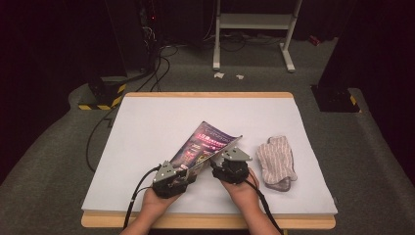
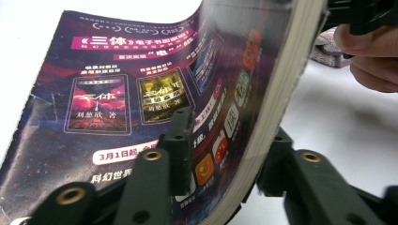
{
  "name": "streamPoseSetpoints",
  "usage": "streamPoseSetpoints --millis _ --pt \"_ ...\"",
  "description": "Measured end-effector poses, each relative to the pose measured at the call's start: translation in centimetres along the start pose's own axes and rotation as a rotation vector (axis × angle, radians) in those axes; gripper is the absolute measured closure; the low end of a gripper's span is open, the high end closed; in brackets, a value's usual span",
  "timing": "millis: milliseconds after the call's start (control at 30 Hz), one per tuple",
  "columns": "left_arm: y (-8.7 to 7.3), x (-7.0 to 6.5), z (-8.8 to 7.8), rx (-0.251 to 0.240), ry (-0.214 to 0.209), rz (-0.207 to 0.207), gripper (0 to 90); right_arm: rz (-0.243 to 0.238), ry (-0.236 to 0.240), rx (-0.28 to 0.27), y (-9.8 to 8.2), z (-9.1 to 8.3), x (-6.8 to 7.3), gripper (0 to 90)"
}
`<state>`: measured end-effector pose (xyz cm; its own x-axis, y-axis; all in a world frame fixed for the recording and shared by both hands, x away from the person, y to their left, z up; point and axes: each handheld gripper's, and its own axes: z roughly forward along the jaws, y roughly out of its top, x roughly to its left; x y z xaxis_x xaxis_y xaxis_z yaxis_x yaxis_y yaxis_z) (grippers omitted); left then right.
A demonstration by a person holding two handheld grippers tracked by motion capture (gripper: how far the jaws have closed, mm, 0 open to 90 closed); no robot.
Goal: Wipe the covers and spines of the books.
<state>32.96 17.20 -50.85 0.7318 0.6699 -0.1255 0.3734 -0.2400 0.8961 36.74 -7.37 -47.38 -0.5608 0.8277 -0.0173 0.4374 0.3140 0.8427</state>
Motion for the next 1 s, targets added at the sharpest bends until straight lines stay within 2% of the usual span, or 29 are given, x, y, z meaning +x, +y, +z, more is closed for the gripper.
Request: streamPoseSetpoints --millis 200,267,300,433,533,633,667,700,733,767,800,833,867,900,933,1000 --pt "0.8 -0.2 -1.5 -0.062 -0.042 0.008 54.3 0.007 0.008 -0.002 -0.1 0.1 0.0 34.8" --pt "1.6 -0.5 -2.3 -0.104 -0.061 0.008 52.5 0.010 0.009 -0.005 -0.1 0.2 -0.1 34.8" --pt "1.6 -0.5 -2.3 -0.104 -0.061 0.008 52.3 0.010 0.009 -0.005 -0.1 0.2 -0.1 34.8" --pt "2.6 -0.8 -3.5 -0.159 -0.056 0.000 51.5 0.008 0.003 -0.005 -0.2 0.1 0.0 34.9" --pt "2.9 -0.5 -4.1 -0.190 -0.048 -0.019 51.1 0.009 0.004 -0.007 -0.4 0.0 0.0 34.9" --pt "2.9 0.9 -4.7 -0.213 -0.020 -0.050 50.2 0.008 0.002 -0.004 -0.6 -0.1 0.0 34.9" --pt "2.9 1.2 -4.9 -0.215 0.002 -0.050 50.2 0.011 0.003 -0.001 -0.7 -0.1 0.0 34.9" --pt "2.9 1.2 -4.9 -0.215 0.002 -0.050 50.0 0.012 0.004 0.002 -0.8 -0.2 -0.1 34.8" --pt "2.7 2.0 -5.1 -0.208 0.046 -0.063 49.7 0.013 0.003 0.002 -0.8 -0.2 -0.1 34.8" --pt "2.6 2.3 -5.1 -0.201 0.064 -0.069 49.5 0.009 0.003 0.002 -0.9 -0.2 -0.2 34.8" --pt "2.6 2.3 -5.1 -0.201 0.064 -0.069 49.6 0.009 0.003 0.002 -0.9 -0.2 -0.2 34.8" --pt "2.4 2.8 -5.1 -0.190 0.078 -0.081 49.7 0.014 0.002 0.007 -1.0 -0.3 -0.2 34.7" --pt "1.9 3.8 -4.9 -0.144 0.129 -0.080 49.7 0.010 0.002 0.008 -1.1 -0.4 -0.3 34.7" --pt "1.9 3.8 -4.9 -0.144 0.129 -0.080 50.0 0.010 0.002 0.008 -1.1 -0.4 -0.3 34.7" --pt "1.6 4.0 -4.8 -0.132 0.162 -0.069 50.0 0.011 0.002 0.010 -1.2 -0.4 -0.4 34.7" --pt "1.2 4.6 -4.6 -0.110 0.179 -0.080 50.7 0.012 -0.001 0.018 -1.3 -0.4 -0.5 34.7"
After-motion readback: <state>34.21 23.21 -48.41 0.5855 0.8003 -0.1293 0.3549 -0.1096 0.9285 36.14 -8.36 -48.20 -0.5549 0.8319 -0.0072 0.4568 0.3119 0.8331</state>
